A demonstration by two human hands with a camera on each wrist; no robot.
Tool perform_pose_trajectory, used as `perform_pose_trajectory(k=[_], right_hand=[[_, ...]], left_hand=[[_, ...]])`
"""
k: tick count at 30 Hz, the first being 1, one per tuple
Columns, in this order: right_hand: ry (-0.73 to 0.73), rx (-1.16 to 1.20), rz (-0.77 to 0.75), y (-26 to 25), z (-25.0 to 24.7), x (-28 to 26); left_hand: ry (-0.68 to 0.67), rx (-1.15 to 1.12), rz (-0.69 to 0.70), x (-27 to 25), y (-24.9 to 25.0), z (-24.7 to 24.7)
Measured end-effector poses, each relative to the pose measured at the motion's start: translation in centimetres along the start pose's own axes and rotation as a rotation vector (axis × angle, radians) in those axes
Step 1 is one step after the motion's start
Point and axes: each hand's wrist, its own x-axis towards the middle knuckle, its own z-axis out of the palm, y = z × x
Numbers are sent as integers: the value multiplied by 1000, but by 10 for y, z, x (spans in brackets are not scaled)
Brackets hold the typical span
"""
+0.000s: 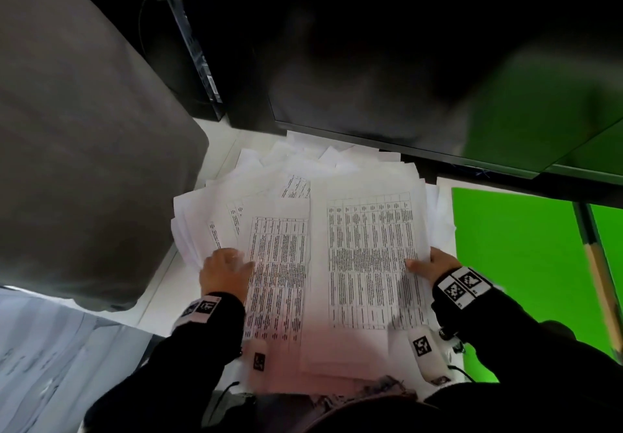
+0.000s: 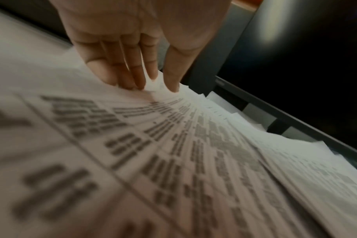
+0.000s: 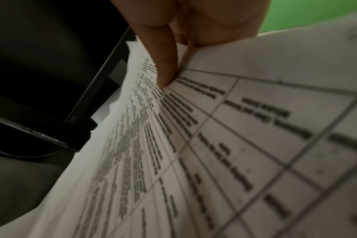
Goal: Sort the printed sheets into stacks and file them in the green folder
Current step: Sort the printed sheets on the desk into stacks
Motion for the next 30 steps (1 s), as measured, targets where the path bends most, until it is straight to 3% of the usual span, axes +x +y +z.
perform_pose_trajectory(k=[3, 6, 13, 17, 25, 30], right_hand=[[7, 27, 29, 12, 4, 3], [61, 78, 24, 19, 11, 0], [27, 126, 24, 30, 10, 6], [-72, 73, 22, 36, 9, 13], [-56, 122, 15, 36, 11, 9], [-87, 112, 23, 40, 10, 16]], left_hand=[[-57, -82, -111, 7, -7, -3], [-127, -78, -128, 6, -5, 0], [-22, -34, 104, -4, 9, 5], [5, 5, 126, 16, 18, 2], [-286, -50, 47, 28, 55, 6], [-294, -87, 24, 22, 60, 4]])
